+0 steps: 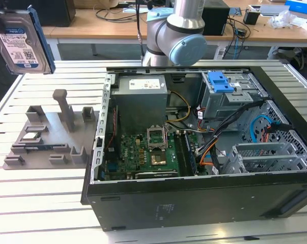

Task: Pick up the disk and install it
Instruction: 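Pick up the disk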

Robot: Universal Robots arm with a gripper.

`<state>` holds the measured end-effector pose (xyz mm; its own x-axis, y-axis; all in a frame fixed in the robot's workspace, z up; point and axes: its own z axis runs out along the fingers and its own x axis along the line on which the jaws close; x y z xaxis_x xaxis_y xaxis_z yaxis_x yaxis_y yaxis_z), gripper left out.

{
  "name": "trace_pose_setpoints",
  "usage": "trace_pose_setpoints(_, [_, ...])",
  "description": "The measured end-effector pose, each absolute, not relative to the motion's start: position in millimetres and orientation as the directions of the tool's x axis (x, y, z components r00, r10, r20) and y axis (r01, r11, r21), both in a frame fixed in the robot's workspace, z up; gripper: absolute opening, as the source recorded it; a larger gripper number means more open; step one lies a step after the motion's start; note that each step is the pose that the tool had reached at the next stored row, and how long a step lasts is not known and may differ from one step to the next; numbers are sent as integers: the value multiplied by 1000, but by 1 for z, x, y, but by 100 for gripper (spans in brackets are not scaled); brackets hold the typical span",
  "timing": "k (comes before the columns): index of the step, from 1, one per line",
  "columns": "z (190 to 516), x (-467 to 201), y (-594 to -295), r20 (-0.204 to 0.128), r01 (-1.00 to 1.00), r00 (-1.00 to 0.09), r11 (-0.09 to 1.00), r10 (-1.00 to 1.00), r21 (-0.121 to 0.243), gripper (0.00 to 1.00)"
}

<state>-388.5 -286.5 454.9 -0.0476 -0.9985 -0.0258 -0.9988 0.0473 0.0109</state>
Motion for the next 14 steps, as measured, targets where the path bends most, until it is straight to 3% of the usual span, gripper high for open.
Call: trace_pose_setpoints(14, [481, -389, -287, -26, -999, -48, 47, -999, 11, 37])
